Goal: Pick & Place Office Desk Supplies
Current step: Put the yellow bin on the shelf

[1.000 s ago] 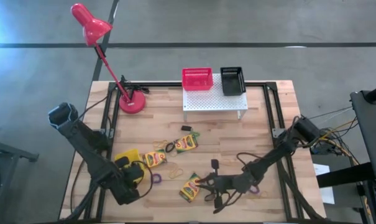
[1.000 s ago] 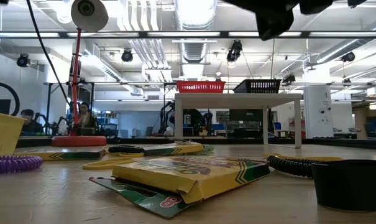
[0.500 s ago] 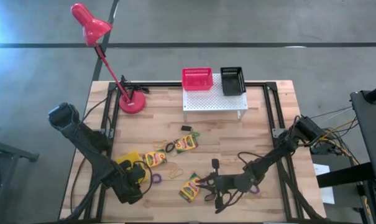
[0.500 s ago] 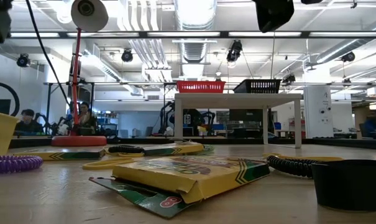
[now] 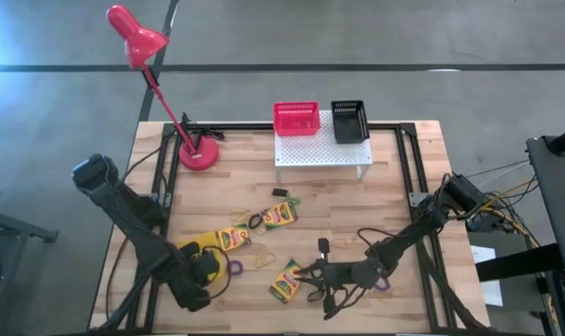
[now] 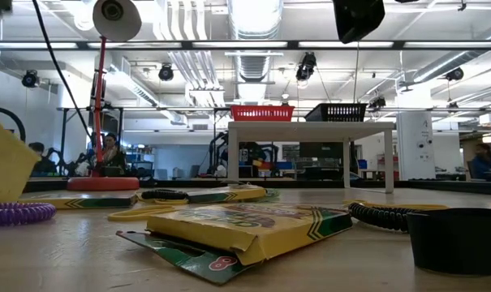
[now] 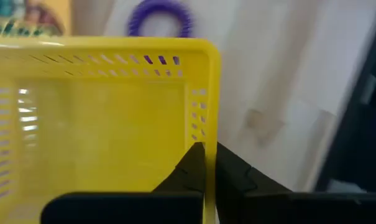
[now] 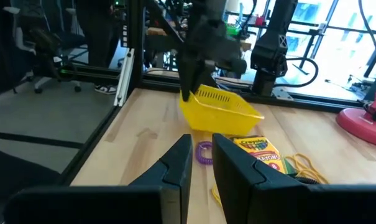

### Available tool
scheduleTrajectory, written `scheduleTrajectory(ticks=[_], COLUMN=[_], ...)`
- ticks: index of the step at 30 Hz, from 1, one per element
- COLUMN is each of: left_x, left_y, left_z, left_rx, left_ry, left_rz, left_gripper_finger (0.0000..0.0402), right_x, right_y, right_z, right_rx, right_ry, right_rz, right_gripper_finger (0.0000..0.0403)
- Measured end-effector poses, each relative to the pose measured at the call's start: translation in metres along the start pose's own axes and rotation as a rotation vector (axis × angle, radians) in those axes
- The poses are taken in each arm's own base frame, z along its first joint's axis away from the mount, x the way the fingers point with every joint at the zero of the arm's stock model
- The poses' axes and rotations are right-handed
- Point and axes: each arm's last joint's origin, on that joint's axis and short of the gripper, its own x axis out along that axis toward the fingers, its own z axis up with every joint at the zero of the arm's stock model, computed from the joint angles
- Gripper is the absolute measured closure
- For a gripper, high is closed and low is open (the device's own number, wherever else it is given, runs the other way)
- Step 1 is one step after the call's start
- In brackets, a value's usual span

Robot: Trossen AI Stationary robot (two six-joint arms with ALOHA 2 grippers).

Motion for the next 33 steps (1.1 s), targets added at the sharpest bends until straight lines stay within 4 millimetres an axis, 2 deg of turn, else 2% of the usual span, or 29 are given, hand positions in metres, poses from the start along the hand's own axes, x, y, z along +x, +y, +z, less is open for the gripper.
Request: scheduleTrajectory(ticks=[5,9,14,18,21,25,30,33], left_x=[-0.028,-0.041,-0.038,-0.034,-0.034,-0.033,-0.027,-0.024], left_y=[-0.025,-0.034,-0.037,-0.037,-0.037,-0.037,-0.033,-0.031], left_z=[0.015,0.033,0.061,0.076,0.081,0.082,0.079,0.077], left_rx=[0.165,0.269,0.386,0.491,0.57,0.646,0.668,0.672], left_ry=[-0.062,-0.164,-0.309,-0.413,-0.461,-0.479,-0.463,-0.455], left_rz=[-0.103,-0.148,-0.231,-0.299,-0.318,-0.304,-0.284,-0.277], left_gripper_finger=[0.0388,0.0388,0.0389,0.0388,0.0388,0.0388,0.0388,0.0388], right_x=[0.0,0.0,-0.001,0.001,0.004,0.017,0.042,0.06], right_y=[0.0,0.0,0.002,0.005,0.0,-0.019,-0.046,-0.062], right_z=[0.002,0.004,0.016,0.027,0.038,0.063,0.093,0.096], right_rx=[0.032,0.038,0.059,0.03,-0.01,-0.044,-0.071,-0.084], right_ry=[-0.016,-0.031,-0.139,-0.154,-0.059,0.146,0.312,0.391], right_rz=[0.003,0.005,0.085,0.114,0.108,0.131,0.286,0.381], right_gripper_finger=[0.0346,0.0346,0.0345,0.0327,0.0302,0.0265,0.0223,0.0209])
